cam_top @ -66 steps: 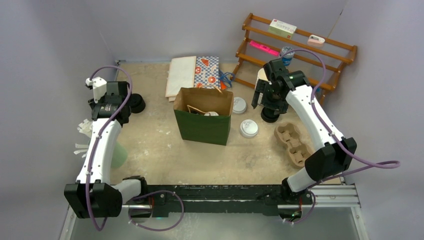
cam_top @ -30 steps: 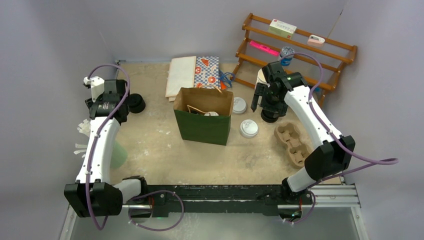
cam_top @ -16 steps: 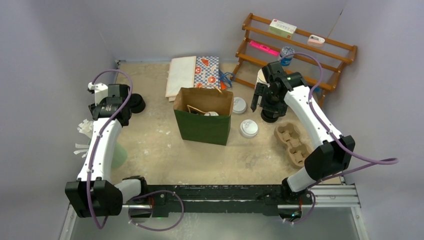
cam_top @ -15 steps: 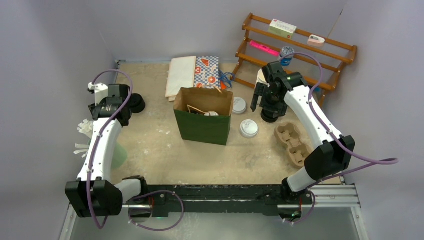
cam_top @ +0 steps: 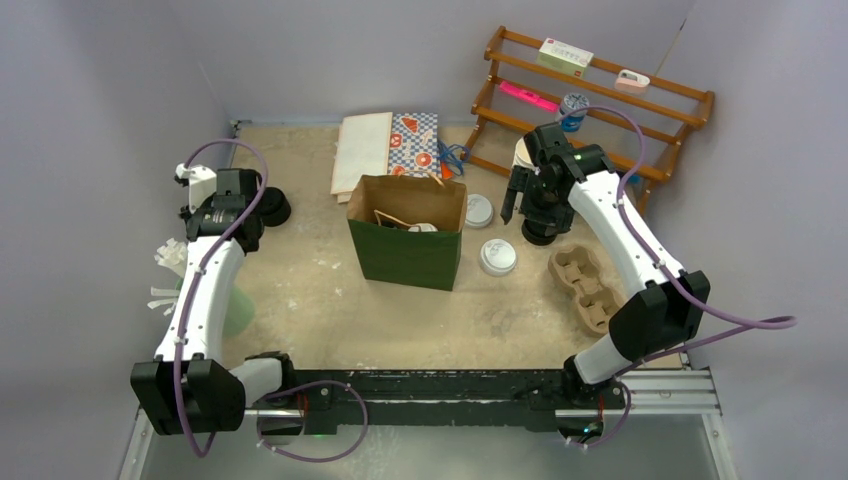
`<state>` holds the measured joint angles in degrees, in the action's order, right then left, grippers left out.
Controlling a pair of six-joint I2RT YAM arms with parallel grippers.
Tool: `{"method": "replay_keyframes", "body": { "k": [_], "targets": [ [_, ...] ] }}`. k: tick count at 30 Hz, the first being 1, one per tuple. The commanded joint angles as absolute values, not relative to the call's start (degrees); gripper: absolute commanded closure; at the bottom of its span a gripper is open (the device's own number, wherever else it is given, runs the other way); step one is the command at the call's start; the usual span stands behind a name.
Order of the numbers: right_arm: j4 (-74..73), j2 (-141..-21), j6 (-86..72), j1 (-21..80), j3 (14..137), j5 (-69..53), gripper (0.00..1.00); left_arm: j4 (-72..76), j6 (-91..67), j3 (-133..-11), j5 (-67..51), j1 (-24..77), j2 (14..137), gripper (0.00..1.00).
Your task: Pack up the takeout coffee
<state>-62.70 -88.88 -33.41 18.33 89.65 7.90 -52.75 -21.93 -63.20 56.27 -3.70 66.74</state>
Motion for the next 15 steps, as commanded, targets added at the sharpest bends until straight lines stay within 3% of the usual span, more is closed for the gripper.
{"method": "replay_keyframes", "body": {
  "k": [1,11,15],
  "targets": [
    [-63.16,-89.73,-32.92,18.19,89.81,7.56,0.11,-51.89,-22.39,-65.96,59.33,-4.04,65.82,1.00],
    [-62.64,-89.66,-32.53,18.24,89.70,7.12,0.11,-58.78,-26.68,-82.76,49.32,-3.94,66.42,1.00],
    [-62.38,-89.47,-32.77,18.21,90.48,6.55,0.11,-51.15,-23.75,-88.83,41.63,-3.96,61.29,1.00]
  ]
}}
